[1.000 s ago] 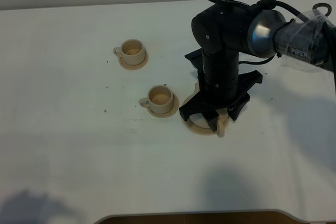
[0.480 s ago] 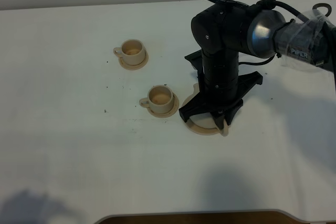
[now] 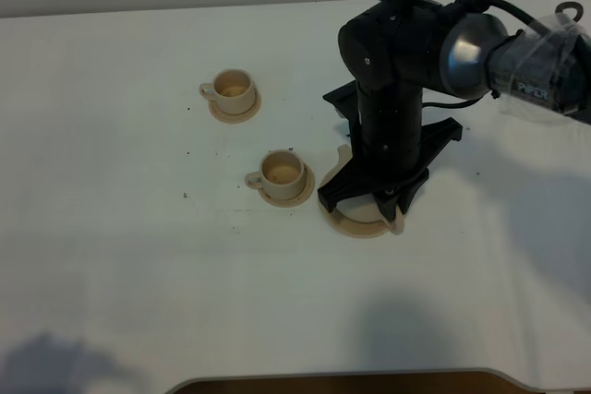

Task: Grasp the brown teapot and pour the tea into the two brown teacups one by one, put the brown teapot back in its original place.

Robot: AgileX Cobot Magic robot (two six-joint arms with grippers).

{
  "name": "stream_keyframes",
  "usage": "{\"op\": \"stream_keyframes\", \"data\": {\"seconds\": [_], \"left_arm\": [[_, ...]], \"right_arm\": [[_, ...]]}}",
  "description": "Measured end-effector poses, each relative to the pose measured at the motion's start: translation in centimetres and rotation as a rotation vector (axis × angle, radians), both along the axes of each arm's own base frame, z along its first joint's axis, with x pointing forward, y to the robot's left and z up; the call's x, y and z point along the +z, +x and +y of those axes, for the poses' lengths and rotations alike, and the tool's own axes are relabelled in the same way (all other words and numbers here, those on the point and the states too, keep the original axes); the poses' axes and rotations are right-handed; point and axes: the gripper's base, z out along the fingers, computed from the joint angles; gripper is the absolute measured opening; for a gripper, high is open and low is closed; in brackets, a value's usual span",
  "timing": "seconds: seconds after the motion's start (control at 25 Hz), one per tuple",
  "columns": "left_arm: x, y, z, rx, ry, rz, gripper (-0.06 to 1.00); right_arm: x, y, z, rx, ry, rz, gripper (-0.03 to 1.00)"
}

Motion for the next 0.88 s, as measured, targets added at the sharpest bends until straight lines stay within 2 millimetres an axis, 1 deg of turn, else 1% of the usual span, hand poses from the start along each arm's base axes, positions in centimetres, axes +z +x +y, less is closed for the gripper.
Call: {"op": "stream_keyframes", "data": {"seconds": [0.32, 0.48, 0.6, 0.76, 0.88], "left_arm": [[0.0, 0.0, 0.0, 0.0, 0.0, 0.0, 0.36], [0.0, 0.0, 0.0, 0.0, 0.0, 0.0, 0.36], [0.0, 0.0, 0.0, 0.0, 0.0, 0.0, 0.36], [0.0, 0.0, 0.0, 0.0, 0.0, 0.0, 0.36], [0.0, 0.0, 0.0, 0.0, 0.0, 0.0, 0.36]], "right_arm": [[1.1, 0.0, -0.1, 0.032, 0.011, -0.033, 0.12], [2.5, 0.3, -0.3, 0.075, 0.006, -0.083, 0.12], [3.7, 1.2, -0.2, 0.121, 0.001, -0.162, 0.12], [5.5, 2.6, 0.5, 0.198, 0.031, -0.258, 0.12], [6.0, 3.7, 1.3, 0.242, 0.047, -0.297, 0.12]]}}
